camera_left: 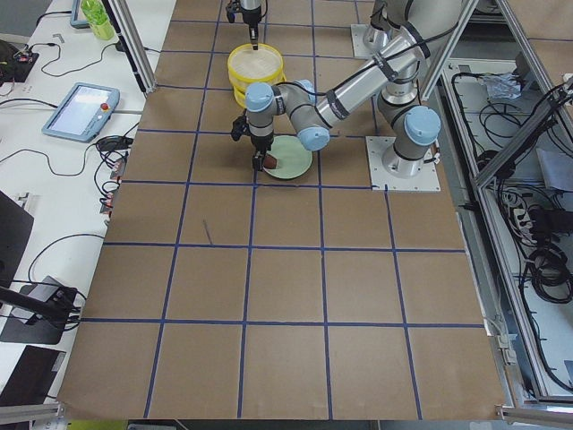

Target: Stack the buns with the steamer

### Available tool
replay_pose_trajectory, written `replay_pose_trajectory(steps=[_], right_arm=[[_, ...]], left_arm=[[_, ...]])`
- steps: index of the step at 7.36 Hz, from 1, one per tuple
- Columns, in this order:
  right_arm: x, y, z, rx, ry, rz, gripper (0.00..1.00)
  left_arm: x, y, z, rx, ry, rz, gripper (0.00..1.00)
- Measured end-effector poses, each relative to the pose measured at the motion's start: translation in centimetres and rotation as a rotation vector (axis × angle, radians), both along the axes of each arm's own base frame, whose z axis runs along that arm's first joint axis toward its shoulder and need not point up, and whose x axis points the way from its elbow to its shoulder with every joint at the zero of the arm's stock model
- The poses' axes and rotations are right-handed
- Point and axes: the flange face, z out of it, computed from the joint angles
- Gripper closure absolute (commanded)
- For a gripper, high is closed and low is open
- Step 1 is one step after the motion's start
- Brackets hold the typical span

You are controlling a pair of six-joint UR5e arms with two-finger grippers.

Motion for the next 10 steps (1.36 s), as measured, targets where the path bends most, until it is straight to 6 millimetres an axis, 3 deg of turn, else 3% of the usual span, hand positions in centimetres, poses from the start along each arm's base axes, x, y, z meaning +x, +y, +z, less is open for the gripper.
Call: replay_pose_trajectory(steps=[1,2,3,4,5,6,8,9,10], right_arm=[[0.7,0.4,-0.5,0.004,0.004,0.003,0.92],[1.0,0.6,-0.8,0.006,0.008,0.005,0.92],[1.2,0.7,-0.9,0.007,0.010,0.007,0.92],[1.3,0.9,-1.1,0.012,0.012,0.008,0.89],[1.3,1.1,-1.3,0.016,0.013,0.007,0.63],[1.3,1.1,-1.4,0.018,0.013,0.008,0.01],[1.3,1.2,-1.5,0.020,0.013,0.008,0.00],[1.2,0.9,-0.8,0.012,0.008,0.006,0.00],[0.7,0.7,1.2,-0.012,-0.001,0.002,0.00]], left_arm=[[-0.1,-0.1,-0.2,-0.001,0.021,0.030,0.02],[-0.4,-0.2,-0.3,-0.005,0.051,0.053,0.19],[-0.7,-0.2,-0.6,-0.002,0.071,0.064,0.81],[-0.9,-0.2,-1.0,0.006,0.082,0.067,0.98],[-1.0,-0.2,-1.4,0.015,0.087,0.068,1.00],[-1.1,-0.1,-1.6,0.020,0.090,0.067,1.00],[-1.8,-0.7,-0.2,-0.008,0.082,0.098,1.00],[-4.4,-1.5,2.3,-0.044,0.070,0.121,0.99],[-9.3,-2.4,5.8,-0.074,0.067,0.153,0.99]])
